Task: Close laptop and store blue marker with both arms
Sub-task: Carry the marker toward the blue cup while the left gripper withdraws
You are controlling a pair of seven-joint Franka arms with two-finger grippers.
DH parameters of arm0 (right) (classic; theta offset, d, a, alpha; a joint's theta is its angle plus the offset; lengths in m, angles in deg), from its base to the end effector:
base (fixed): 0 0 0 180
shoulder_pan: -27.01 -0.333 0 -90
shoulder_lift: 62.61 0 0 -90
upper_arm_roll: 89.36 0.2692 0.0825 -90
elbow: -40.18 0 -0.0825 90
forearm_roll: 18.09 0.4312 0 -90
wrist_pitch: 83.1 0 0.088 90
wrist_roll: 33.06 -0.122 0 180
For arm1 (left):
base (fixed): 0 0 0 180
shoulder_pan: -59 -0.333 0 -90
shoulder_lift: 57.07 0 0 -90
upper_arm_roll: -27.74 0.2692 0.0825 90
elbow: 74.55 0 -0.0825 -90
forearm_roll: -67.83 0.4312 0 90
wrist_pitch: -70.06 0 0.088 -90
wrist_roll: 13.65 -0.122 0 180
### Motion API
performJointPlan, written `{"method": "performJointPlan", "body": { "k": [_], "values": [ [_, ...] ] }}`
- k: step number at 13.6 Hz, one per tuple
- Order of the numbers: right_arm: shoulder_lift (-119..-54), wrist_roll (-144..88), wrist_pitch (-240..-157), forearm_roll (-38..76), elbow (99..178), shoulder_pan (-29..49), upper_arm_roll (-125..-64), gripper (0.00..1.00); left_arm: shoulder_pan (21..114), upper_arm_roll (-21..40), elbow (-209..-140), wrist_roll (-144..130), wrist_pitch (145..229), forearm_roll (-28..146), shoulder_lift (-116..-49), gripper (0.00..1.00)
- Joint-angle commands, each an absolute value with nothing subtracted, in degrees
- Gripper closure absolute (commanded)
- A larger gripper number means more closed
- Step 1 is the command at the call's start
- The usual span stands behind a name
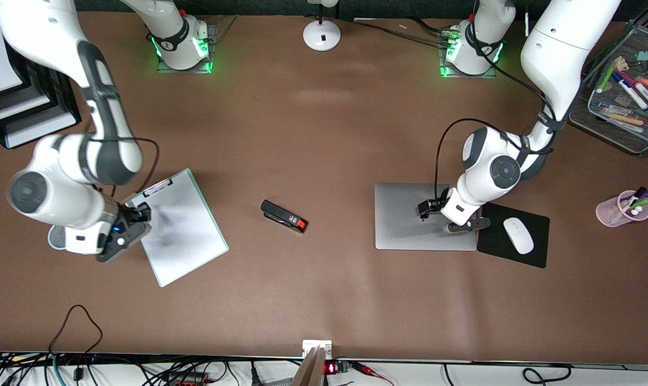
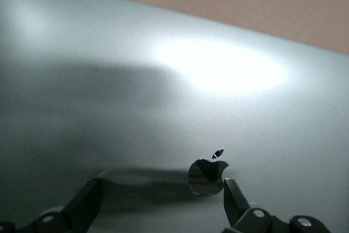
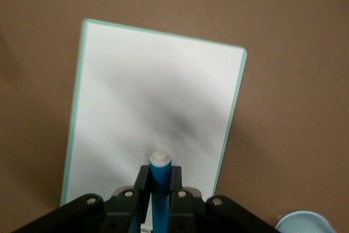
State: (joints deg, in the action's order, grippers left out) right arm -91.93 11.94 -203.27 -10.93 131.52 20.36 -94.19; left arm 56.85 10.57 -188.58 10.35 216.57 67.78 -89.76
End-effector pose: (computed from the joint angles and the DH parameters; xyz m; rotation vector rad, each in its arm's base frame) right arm 0.7032 0.0344 0.2569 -2.8552 -1.1480 -0.0290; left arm 0.5904 -0.1698 0.0931 2.9678 0.3039 -0.0512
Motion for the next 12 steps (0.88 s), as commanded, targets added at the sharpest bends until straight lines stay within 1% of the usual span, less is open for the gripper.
{"method": "performJointPlan", "body": {
  "k": [1, 3, 4, 9, 12],
  "values": [
    [-88.1, 23.6, -202.0, -5.3, 132.6, 23.1, -93.9, 0.93, 56.7, 10.8, -188.1, 10.1, 213.3, 68.7, -85.6, 0.00],
    [-86.3, 32.5, -200.1, -1.8, 132.5, 25.0, -94.0, 0.94, 56.7, 10.8, -188.2, 10.2, 211.0, 68.7, -81.7, 0.00],
    [-85.5, 36.2, -198.6, 0.7, 132.4, 26.0, -94.0, 0.94, 56.6, 11.0, -188.1, 10.1, 208.1, 68.7, -79.9, 0.00],
    [-85.4, 60.7, -196.9, 12.7, 130.4, 30.6, -94.2, 0.94, 55.5, 11.0, -188.1, 9.8, 201.2, 68.8, -71.0, 0.00],
    [-86.0, 69.5, -190.7, 17.4, 128.1, 33.9, -94.3, 0.95, 53.2, 10.8, -186.9, 8.9, 196.2, 68.8, -66.2, 0.00]
  ]
}}
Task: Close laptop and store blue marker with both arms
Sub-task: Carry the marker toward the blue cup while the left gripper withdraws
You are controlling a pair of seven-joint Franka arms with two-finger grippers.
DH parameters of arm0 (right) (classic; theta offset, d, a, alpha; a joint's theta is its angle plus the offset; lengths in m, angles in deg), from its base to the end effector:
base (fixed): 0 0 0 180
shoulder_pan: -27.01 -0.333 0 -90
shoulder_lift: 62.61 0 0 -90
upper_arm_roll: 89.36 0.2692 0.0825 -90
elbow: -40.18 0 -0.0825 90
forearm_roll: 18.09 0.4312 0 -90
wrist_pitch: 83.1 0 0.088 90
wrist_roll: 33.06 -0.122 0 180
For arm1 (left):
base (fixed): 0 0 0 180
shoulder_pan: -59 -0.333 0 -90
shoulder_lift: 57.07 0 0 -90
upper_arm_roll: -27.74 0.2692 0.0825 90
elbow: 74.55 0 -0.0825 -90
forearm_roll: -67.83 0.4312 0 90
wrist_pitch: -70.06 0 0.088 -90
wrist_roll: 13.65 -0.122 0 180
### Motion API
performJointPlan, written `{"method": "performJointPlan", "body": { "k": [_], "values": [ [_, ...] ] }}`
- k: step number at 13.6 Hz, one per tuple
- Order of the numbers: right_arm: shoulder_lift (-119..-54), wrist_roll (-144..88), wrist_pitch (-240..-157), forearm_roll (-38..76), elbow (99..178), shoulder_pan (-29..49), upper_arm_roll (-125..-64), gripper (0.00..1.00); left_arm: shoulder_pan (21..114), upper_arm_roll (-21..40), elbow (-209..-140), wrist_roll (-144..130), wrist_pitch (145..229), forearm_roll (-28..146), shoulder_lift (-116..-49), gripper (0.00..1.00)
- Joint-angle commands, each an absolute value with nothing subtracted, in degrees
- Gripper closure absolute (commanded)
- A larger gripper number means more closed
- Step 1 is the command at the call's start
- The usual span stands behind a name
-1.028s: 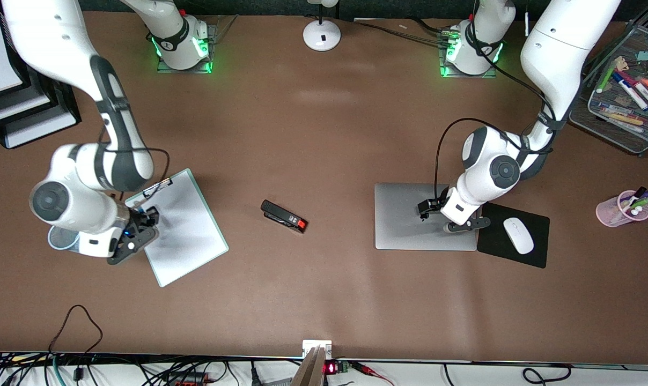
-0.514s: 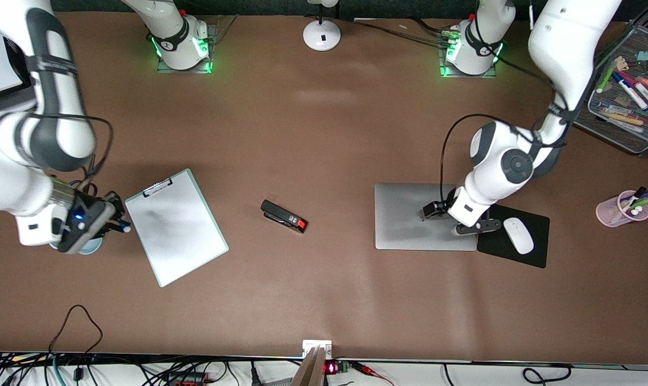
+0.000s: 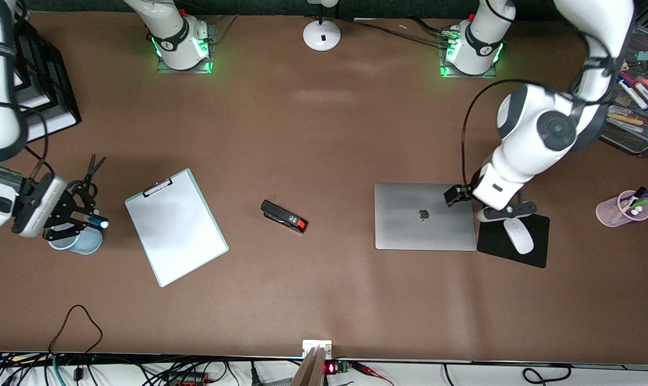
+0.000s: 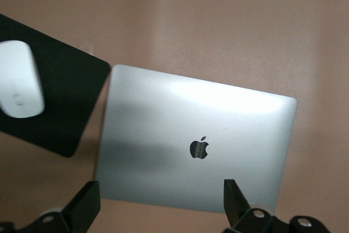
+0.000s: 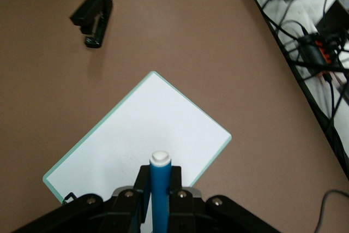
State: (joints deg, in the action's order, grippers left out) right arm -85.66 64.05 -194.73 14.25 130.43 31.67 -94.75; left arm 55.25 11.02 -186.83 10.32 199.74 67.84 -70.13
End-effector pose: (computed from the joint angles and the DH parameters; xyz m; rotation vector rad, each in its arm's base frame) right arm 0.6968 -0.0739 0.3402 -2.2116 -1.6939 -0.5327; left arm 0.6222 -0.1418 0.2855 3.0364 0.3074 0.0923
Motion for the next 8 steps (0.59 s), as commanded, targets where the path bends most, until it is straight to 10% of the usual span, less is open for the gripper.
{"method": "performJointPlan", "body": {
  "k": [1, 8],
  "values": [
    [-86.3, 72.1, -188.6, 18.4, 126.9, 35.5, -94.3, 0.95, 52.2, 10.8, -185.4, 6.4, 193.8, 68.7, -65.1, 0.00],
    [-93.3, 87.0, -177.1, 26.7, 121.9, 45.0, -94.3, 0.95, 49.7, 10.8, -167.4, 5.0, 168.1, 68.8, -63.0, 0.00]
  ]
}}
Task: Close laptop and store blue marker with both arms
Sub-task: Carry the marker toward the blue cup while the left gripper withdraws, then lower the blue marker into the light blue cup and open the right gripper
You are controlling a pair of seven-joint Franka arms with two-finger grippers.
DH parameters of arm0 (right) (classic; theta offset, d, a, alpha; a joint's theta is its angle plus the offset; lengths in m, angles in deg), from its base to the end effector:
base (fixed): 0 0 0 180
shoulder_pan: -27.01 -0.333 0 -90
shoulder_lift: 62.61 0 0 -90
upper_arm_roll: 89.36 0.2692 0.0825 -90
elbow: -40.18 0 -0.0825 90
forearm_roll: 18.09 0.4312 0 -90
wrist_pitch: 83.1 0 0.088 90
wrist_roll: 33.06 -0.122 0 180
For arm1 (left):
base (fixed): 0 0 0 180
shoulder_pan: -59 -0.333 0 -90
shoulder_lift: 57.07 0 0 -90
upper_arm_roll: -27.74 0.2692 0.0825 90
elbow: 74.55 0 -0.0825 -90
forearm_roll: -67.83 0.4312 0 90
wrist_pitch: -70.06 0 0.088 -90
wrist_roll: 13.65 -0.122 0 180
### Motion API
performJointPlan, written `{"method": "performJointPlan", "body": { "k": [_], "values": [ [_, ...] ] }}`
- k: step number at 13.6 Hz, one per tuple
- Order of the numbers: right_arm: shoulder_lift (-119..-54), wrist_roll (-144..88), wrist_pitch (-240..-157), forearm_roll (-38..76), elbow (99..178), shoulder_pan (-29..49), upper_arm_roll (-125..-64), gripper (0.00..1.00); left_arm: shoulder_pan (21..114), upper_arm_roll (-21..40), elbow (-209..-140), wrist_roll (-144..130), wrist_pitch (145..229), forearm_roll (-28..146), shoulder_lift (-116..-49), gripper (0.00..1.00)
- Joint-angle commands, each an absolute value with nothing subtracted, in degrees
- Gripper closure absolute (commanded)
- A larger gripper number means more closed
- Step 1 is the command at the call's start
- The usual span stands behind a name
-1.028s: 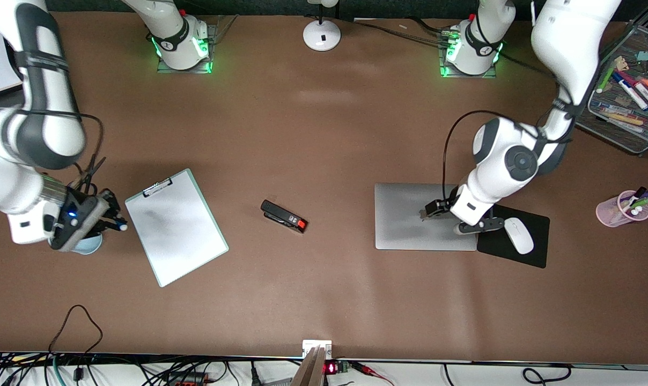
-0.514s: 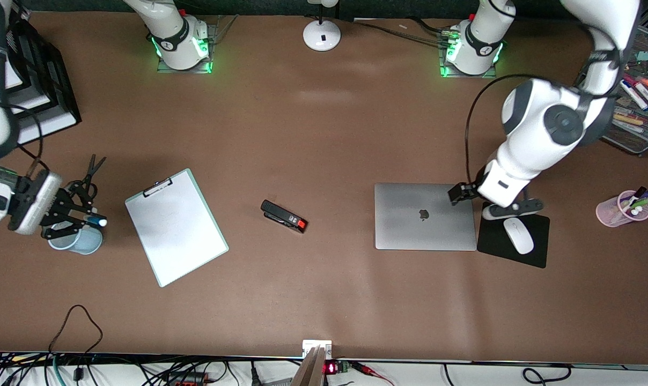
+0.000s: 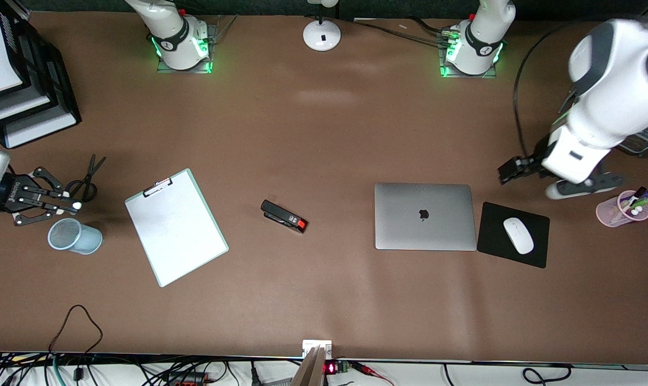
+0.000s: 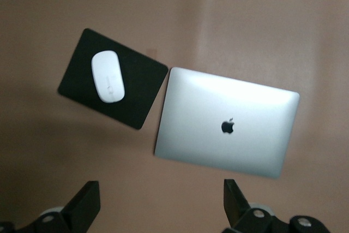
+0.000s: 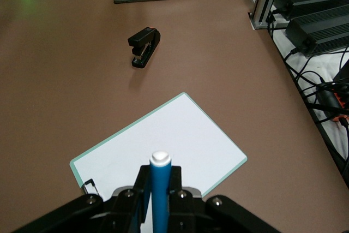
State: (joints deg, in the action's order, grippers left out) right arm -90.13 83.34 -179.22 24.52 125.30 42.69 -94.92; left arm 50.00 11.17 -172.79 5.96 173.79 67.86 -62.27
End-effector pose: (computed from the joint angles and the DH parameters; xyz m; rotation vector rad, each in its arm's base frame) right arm 0.6709 -0.1716 0.3270 -1.8916 -1.7146 -0.7112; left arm 0.6283 -0.0796 0.4544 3.0975 0.3284 0.0041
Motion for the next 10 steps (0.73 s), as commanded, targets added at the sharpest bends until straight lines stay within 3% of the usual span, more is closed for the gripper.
{"method": "performJointPlan", "body": {
  "k": [1, 10],
  "values": [
    [-94.5, 88.3, -177.1, 26.7, 120.5, 45.5, -94.3, 0.95, 49.3, 11.0, -165.4, 4.9, 165.9, 68.9, -63.0, 0.00],
    [-101.9, 94.0, -177.1, 27.2, 115.8, 49.0, -94.2, 0.95, 47.0, 9.6, -158.4, -3.0, 155.9, 74.2, -58.9, 0.00]
  ]
}}
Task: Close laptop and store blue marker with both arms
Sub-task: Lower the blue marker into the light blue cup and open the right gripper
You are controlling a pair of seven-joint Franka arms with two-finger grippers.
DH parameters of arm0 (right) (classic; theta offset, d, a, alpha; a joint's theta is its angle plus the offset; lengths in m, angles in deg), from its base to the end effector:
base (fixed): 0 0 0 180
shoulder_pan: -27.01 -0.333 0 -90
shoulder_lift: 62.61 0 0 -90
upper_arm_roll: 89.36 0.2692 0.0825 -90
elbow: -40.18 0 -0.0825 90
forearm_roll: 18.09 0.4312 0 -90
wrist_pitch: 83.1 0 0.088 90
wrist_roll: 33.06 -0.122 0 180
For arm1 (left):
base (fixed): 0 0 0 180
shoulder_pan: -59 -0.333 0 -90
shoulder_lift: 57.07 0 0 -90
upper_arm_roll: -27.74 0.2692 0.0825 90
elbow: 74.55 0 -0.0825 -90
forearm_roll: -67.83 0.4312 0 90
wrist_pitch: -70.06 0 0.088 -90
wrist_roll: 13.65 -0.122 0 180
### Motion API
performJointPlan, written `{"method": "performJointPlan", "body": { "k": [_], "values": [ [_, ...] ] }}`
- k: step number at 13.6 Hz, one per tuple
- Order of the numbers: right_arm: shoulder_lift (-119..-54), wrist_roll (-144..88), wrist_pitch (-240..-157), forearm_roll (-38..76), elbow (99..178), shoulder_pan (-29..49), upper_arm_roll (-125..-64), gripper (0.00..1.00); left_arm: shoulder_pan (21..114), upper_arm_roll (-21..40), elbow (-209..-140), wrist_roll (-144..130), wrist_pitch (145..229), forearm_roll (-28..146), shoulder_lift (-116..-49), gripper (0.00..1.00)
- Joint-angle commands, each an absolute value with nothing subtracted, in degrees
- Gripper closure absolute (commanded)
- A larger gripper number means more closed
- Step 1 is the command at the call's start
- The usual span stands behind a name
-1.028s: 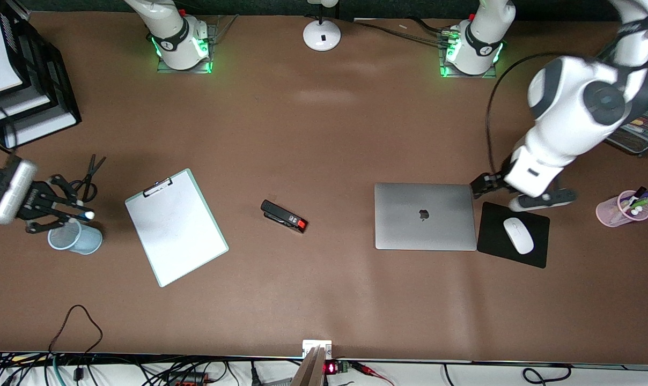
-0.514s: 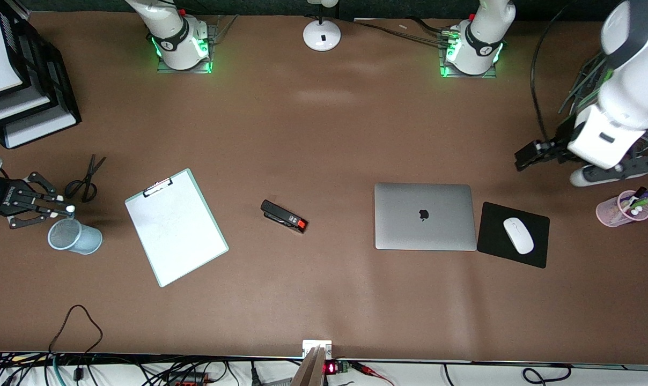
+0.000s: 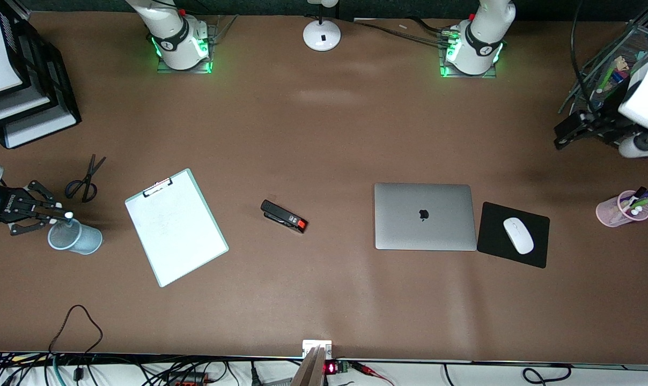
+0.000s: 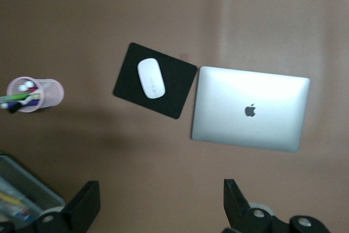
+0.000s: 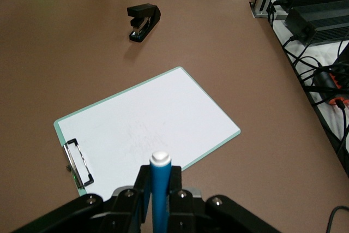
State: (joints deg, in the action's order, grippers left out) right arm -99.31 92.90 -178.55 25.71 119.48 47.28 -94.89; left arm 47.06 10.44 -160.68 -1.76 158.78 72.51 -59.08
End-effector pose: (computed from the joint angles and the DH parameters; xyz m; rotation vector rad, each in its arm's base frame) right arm 0.6709 -0.2267 0.2650 -1.8252 -1.7695 -0.7687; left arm 0.6075 -0.0442 0.5758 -3.0675 -0.1789 -0.0342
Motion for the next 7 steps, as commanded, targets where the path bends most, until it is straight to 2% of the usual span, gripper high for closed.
{"method": "performJointPlan", "body": {
  "k": [1, 7],
  "values": [
    [-102.9, 94.1, -177.1, 27.6, 114.8, 49.4, -94.1, 0.95, 47.0, 9.6, -158.1, -3.0, 155.2, 74.2, -58.9, 0.00],
    [-106.8, 94.4, -177.1, 29.2, 113.0, 50.5, -93.9, 0.95, 47.1, 9.6, -158.0, -3.5, 152.9, 73.9, -58.8, 0.00]
  ]
}}
